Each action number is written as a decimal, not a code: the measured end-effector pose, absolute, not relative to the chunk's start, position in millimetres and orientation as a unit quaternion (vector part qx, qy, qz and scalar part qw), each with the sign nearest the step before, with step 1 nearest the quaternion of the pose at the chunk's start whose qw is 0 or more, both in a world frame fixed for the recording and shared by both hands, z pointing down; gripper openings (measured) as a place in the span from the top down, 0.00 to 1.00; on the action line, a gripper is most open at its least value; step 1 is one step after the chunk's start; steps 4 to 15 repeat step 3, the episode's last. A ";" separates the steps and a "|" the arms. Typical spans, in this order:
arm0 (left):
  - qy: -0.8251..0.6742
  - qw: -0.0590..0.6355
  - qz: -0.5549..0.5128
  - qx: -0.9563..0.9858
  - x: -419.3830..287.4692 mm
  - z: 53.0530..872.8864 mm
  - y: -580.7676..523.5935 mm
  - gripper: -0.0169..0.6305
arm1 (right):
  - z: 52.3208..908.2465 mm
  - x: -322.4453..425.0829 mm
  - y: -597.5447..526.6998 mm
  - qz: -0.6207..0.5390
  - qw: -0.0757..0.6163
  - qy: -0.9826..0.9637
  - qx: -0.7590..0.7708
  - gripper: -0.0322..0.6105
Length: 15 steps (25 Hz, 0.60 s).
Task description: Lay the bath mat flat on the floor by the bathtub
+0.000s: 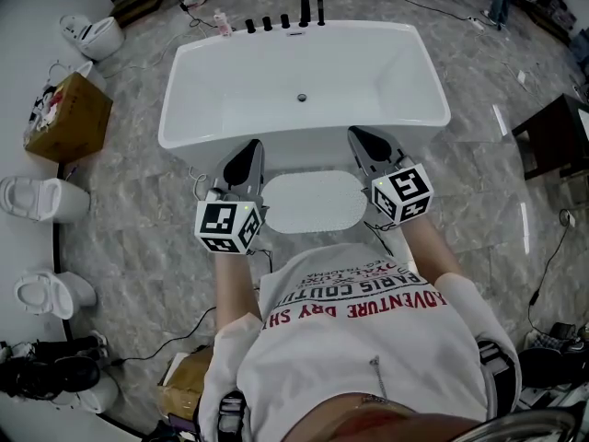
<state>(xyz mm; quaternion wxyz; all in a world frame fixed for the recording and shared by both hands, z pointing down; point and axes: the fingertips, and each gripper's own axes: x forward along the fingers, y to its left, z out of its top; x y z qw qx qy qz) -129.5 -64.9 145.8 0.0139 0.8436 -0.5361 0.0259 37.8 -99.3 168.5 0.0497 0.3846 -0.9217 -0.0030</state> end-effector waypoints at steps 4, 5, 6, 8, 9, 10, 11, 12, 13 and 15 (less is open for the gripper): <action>-0.536 0.016 0.030 0.843 -125.5 147.6 -63.9 0.95 | 164.7 38.2 -98.3 0.000 0.042 -0.923 0.384 0.94; -0.536 0.016 0.030 0.843 -125.5 147.6 -63.9 0.95 | 164.7 38.2 -98.3 0.000 0.042 -0.923 0.384 0.94; -0.536 0.016 0.030 0.843 -125.5 147.6 -63.9 0.95 | 164.7 38.2 -98.3 0.000 0.042 -0.923 0.384 0.94; -0.536 0.016 0.030 0.843 -125.5 147.6 -63.9 0.95 | 164.7 38.2 -98.3 0.000 0.042 -0.923 0.384 0.94; -0.536 0.016 0.030 0.843 -125.5 147.6 -63.9 0.95 | 164.7 38.2 -98.3 0.000 0.042 -0.923 0.384 0.94; -0.536 0.016 0.030 0.843 -125.5 147.6 -63.9 0.95 | 164.7 38.2 -98.3 0.000 0.042 -0.923 0.384 0.94; -0.536 0.016 0.030 0.843 -125.5 147.6 -63.9 0.95 | 164.7 38.2 -98.3 0.000 0.042 -0.923 0.384 0.94; -0.536 0.016 0.030 0.843 -125.5 147.6 -63.9 0.95 | 164.7 38.2 -98.3 0.000 0.042 -0.923 0.384 0.94; -0.536 0.016 0.030 0.843 -125.5 147.6 -63.9 0.95 | 164.7 38.2 -98.3 0.000 0.042 -0.923 0.384 0.94; -0.536 0.016 0.030 0.843 -125.5 147.6 -63.9 0.95 | 164.7 38.2 -98.3 0.000 0.042 -0.923 0.384 0.94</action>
